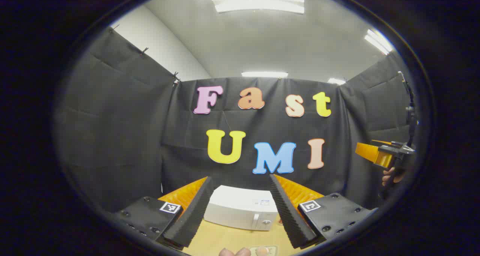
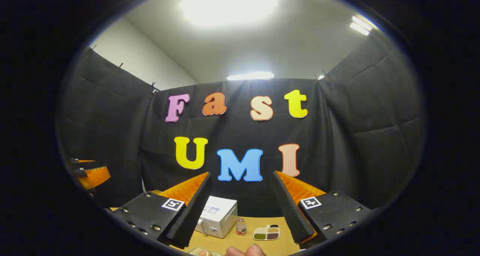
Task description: Open the microwave oven with the left hand, put the food in, and close the microwave oven.
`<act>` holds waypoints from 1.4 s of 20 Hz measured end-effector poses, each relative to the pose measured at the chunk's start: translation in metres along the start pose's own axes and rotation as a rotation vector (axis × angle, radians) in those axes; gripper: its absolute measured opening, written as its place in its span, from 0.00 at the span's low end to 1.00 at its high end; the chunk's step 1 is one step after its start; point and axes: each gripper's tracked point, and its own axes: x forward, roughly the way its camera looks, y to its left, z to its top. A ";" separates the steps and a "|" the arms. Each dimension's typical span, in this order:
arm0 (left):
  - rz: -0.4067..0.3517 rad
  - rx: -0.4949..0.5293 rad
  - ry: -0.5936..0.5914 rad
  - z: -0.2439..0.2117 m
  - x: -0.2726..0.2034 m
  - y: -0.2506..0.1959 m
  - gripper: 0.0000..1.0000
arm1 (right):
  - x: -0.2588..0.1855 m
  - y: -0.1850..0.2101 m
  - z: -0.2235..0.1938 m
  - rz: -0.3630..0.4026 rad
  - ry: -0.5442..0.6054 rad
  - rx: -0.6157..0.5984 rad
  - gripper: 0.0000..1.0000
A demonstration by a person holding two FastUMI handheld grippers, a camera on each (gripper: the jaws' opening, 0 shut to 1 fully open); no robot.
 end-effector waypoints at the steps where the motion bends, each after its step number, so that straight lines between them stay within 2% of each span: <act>1: 0.002 0.003 -0.011 0.005 -0.001 0.004 0.99 | 0.000 0.002 0.001 0.004 -0.001 -0.003 0.96; 5: -0.008 0.000 -0.013 0.005 0.000 0.008 0.99 | -0.004 -0.009 0.004 -0.027 -0.011 -0.039 0.93; 6: -0.012 0.005 -0.011 0.005 0.000 0.007 0.99 | -0.005 -0.008 0.003 -0.028 -0.011 -0.031 0.96; 12: -0.047 0.053 0.000 0.001 0.005 -0.011 0.99 | -0.006 -0.021 -0.006 -0.047 0.014 -0.011 0.96; 20: -0.057 0.039 0.022 -0.014 0.016 -0.018 0.99 | 0.001 -0.018 -0.016 -0.020 0.032 -0.005 0.96; 24: -0.055 0.020 0.046 -0.035 0.026 -0.029 0.99 | 0.005 -0.024 -0.018 -0.001 0.029 -0.020 0.96; 28: -0.062 0.032 0.095 -0.083 0.043 -0.042 0.99 | 0.015 -0.032 -0.036 0.015 0.045 -0.003 0.96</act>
